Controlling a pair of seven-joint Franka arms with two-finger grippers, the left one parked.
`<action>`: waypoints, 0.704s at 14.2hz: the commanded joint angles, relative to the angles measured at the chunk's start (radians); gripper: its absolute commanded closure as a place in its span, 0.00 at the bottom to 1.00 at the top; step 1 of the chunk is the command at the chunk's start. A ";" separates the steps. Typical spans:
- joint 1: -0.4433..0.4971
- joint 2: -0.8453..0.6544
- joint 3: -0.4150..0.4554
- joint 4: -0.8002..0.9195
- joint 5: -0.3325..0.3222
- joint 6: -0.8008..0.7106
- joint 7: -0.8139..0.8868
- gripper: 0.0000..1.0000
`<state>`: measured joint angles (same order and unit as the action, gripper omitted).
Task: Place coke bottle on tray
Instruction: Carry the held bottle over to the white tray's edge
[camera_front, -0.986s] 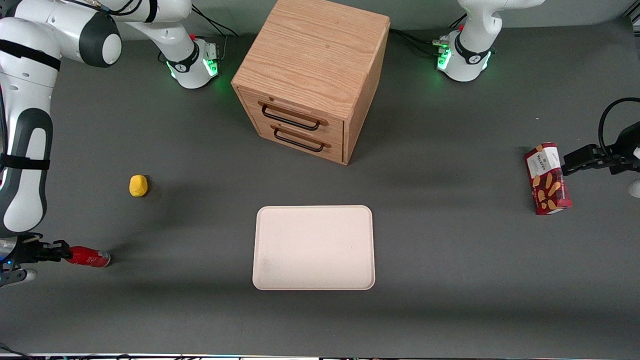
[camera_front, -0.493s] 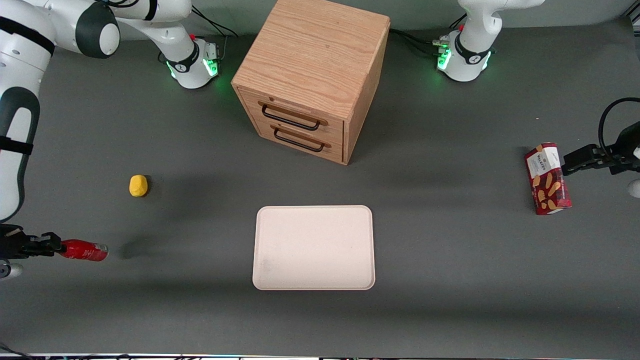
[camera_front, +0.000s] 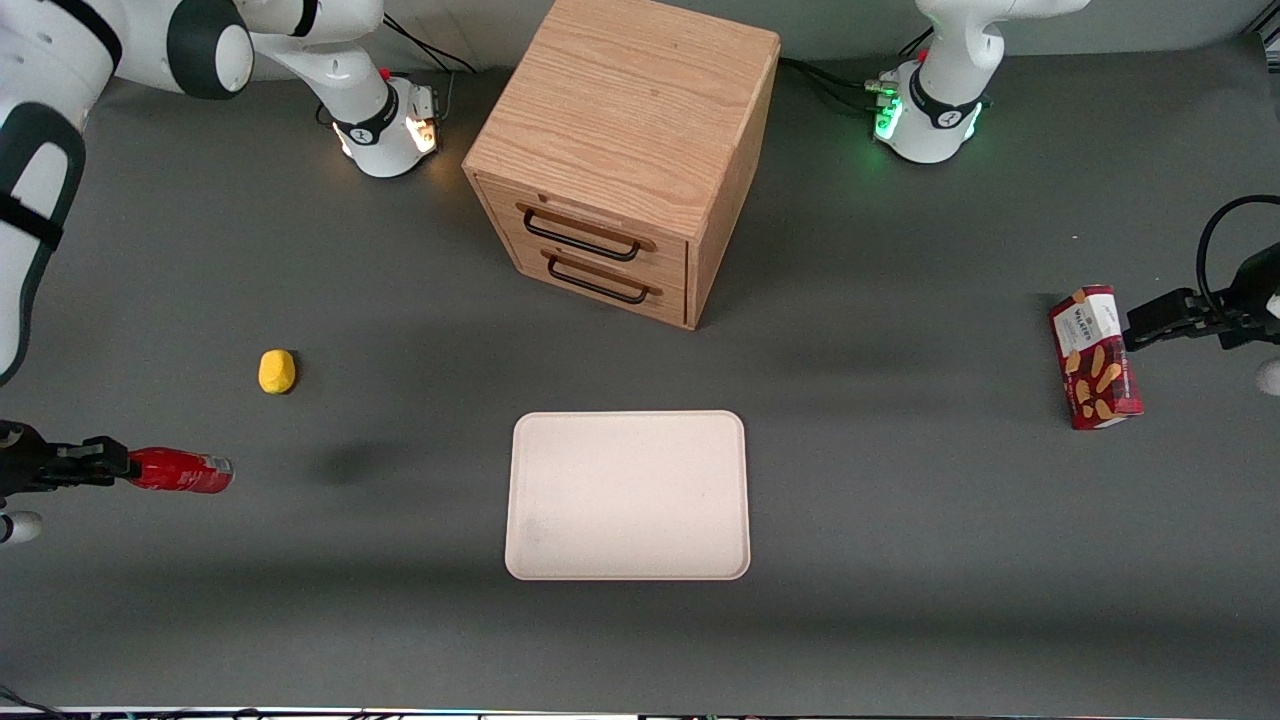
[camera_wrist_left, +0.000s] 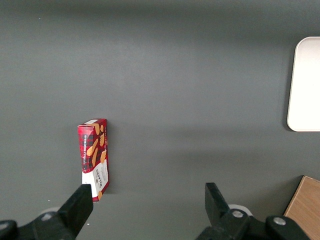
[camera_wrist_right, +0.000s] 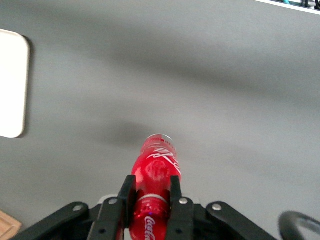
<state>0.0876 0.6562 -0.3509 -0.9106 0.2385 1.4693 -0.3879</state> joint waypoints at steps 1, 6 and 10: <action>0.006 -0.067 0.128 0.002 -0.086 -0.040 0.127 1.00; 0.008 -0.061 0.422 0.030 -0.230 0.000 0.423 1.00; 0.008 -0.018 0.607 0.029 -0.346 0.115 0.608 1.00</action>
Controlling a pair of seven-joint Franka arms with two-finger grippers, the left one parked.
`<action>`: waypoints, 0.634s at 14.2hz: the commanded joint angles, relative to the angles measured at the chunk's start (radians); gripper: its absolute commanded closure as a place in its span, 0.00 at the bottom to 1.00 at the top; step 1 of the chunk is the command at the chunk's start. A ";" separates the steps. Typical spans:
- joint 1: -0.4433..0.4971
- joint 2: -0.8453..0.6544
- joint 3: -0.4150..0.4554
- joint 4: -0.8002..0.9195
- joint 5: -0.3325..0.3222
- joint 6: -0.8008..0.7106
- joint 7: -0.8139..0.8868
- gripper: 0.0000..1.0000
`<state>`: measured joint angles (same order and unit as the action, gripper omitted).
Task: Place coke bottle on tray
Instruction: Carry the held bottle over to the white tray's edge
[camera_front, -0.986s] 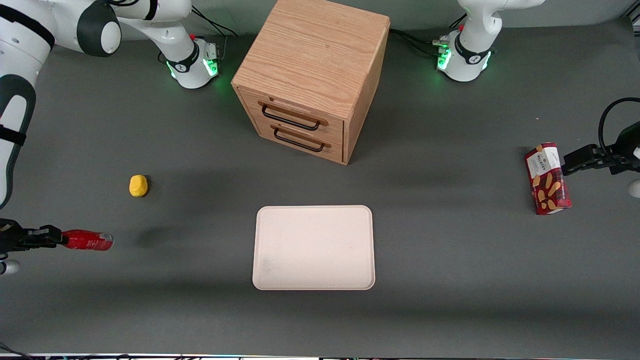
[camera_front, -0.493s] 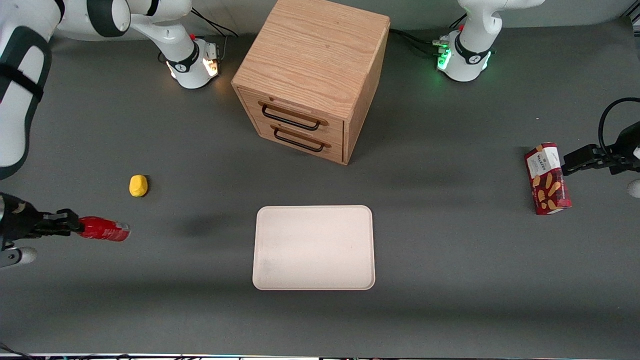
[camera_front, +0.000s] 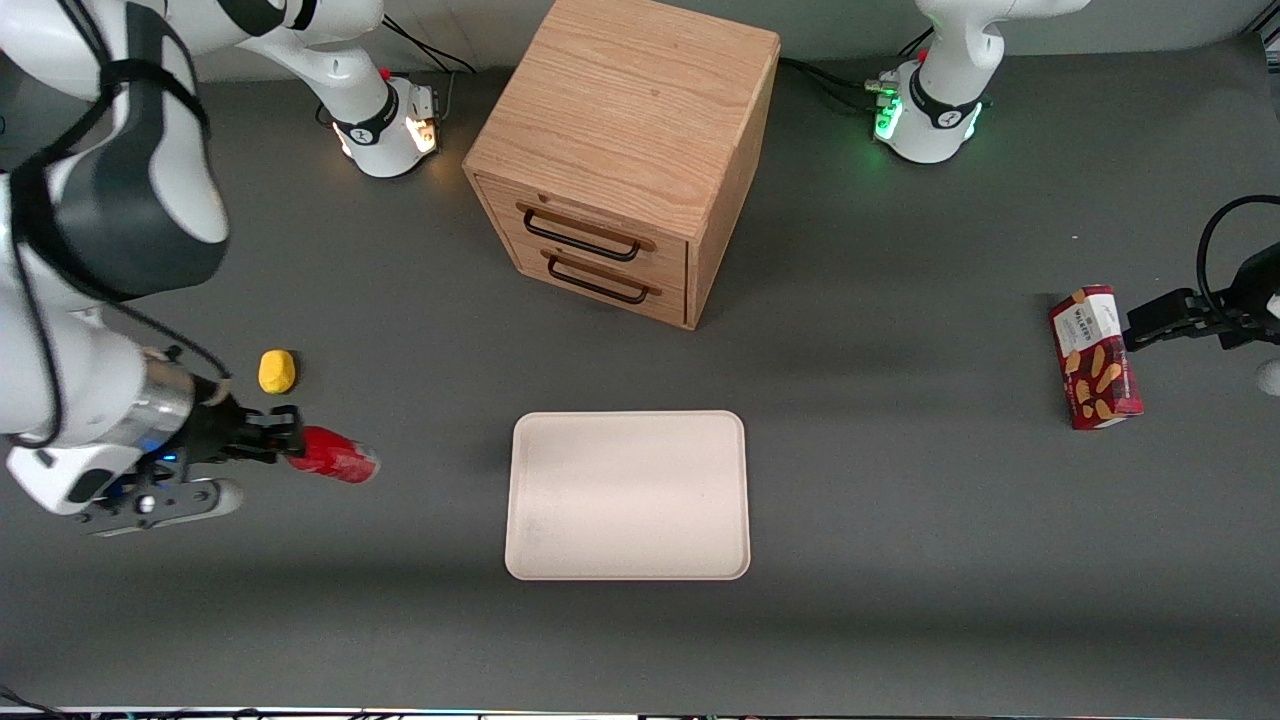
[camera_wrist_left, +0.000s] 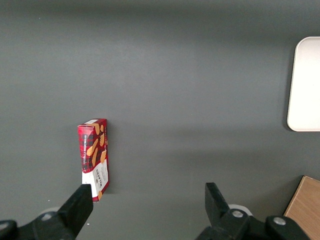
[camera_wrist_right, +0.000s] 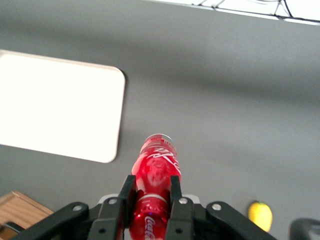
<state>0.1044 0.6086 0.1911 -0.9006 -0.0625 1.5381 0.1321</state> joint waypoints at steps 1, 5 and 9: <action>-0.008 0.049 0.094 0.019 -0.046 0.086 0.131 1.00; 0.053 0.135 0.129 0.012 -0.126 0.203 0.196 1.00; 0.057 0.213 0.159 0.006 -0.125 0.304 0.198 1.00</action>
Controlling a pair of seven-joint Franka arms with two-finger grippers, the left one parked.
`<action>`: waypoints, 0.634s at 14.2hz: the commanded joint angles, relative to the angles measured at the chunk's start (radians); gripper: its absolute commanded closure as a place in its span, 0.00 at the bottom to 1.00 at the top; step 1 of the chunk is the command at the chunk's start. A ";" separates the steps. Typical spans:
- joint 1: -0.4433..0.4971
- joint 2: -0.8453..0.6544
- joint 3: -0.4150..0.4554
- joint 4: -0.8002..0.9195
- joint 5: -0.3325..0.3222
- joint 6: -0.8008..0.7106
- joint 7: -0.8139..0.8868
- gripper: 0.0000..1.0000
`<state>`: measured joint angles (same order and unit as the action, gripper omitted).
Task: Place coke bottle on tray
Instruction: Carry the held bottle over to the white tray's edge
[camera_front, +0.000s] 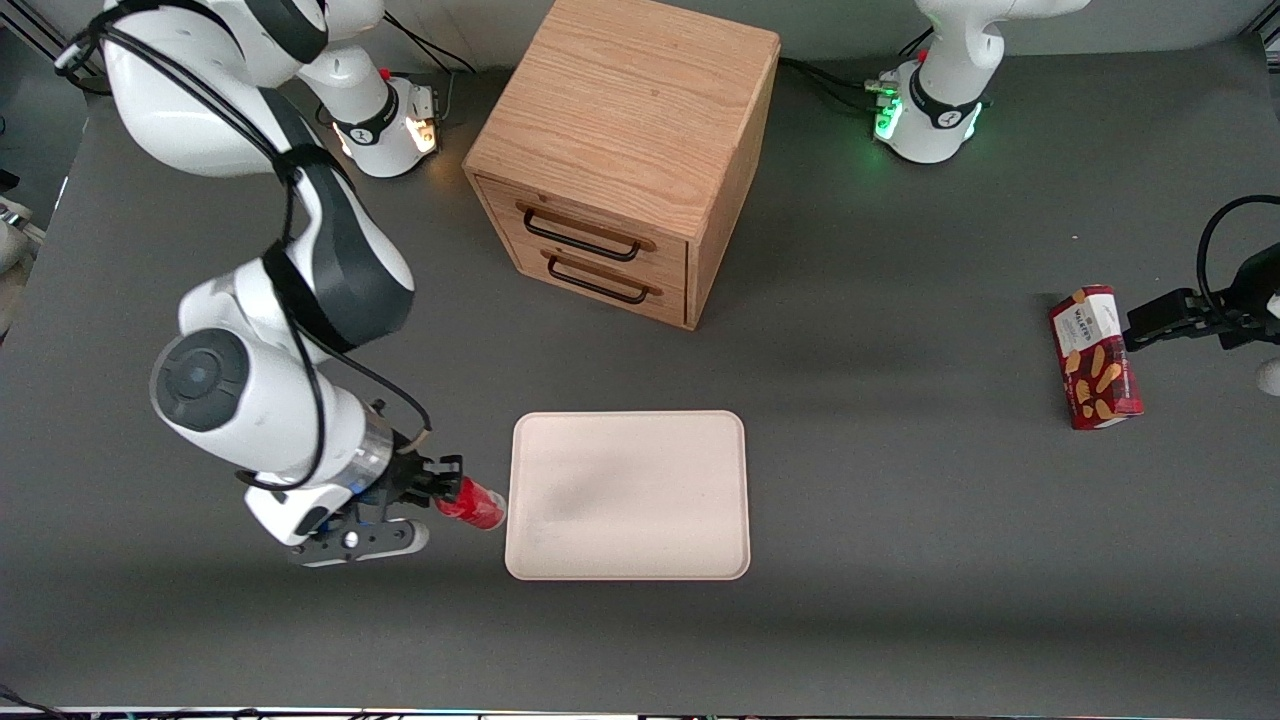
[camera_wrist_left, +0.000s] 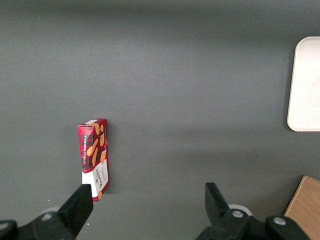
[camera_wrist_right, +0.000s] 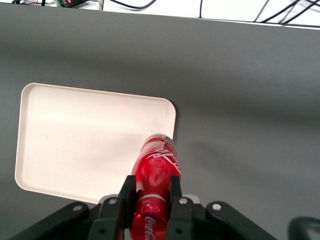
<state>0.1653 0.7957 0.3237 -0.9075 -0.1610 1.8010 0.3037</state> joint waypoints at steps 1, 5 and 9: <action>-0.004 0.046 0.041 0.012 -0.031 0.058 0.044 1.00; 0.014 0.065 0.044 -0.086 -0.067 0.159 0.129 1.00; 0.014 0.066 0.044 -0.114 -0.087 0.159 0.135 1.00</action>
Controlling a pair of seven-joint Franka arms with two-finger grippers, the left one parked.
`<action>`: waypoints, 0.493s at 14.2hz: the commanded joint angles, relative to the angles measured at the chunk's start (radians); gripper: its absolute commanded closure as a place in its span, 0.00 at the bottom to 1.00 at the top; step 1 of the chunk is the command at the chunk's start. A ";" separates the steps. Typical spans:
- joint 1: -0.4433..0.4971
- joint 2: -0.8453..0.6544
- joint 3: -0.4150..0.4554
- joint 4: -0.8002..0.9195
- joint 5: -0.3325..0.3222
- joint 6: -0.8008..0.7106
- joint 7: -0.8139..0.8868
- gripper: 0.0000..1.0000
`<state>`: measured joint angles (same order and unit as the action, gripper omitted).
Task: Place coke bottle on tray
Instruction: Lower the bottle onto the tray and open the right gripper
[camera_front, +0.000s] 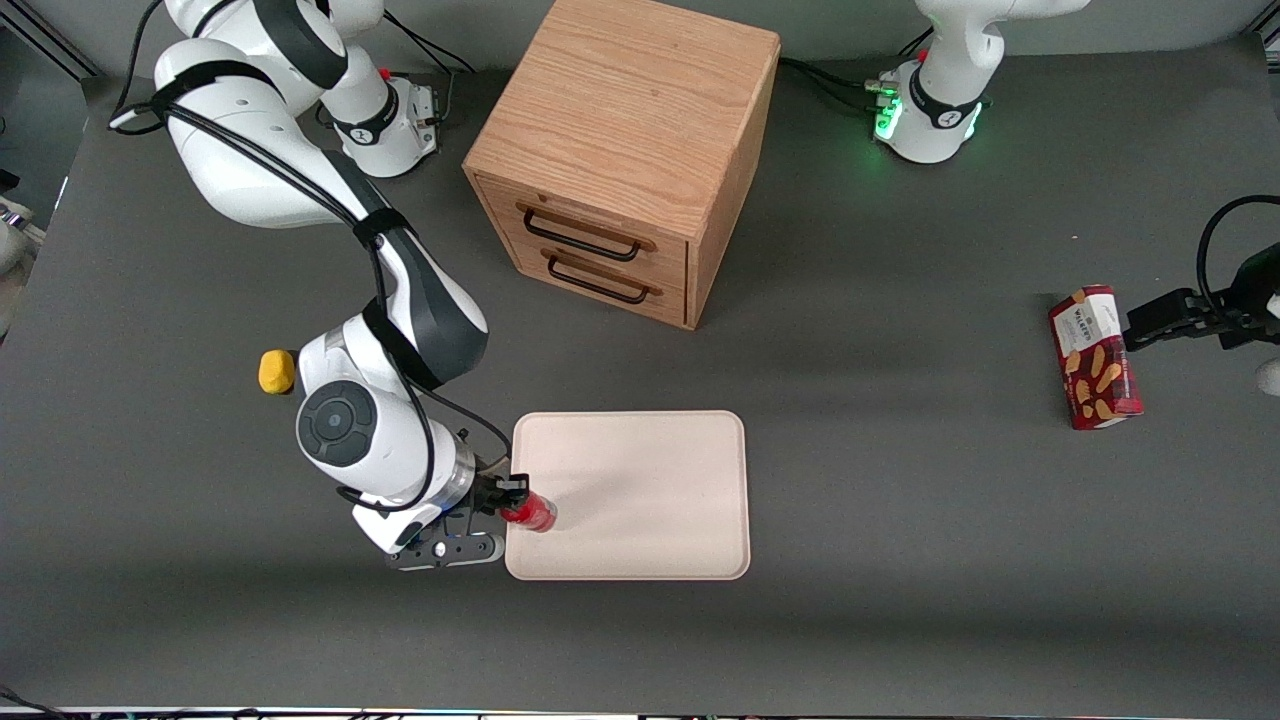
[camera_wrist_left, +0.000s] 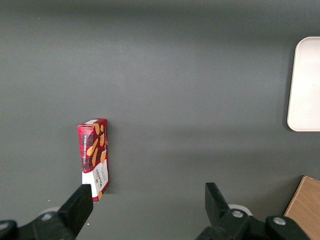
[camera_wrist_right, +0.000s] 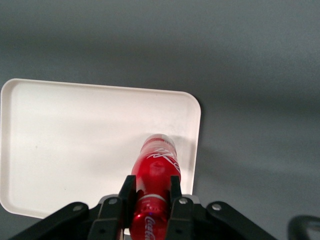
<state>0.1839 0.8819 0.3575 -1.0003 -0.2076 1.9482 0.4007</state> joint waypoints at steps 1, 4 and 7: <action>-0.004 -0.020 0.011 -0.023 -0.056 0.012 0.038 1.00; 0.003 -0.004 0.011 -0.037 -0.081 0.020 0.101 1.00; 0.014 0.012 0.011 -0.038 -0.091 0.041 0.110 1.00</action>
<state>0.1909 0.8903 0.3602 -1.0382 -0.2650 1.9674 0.4695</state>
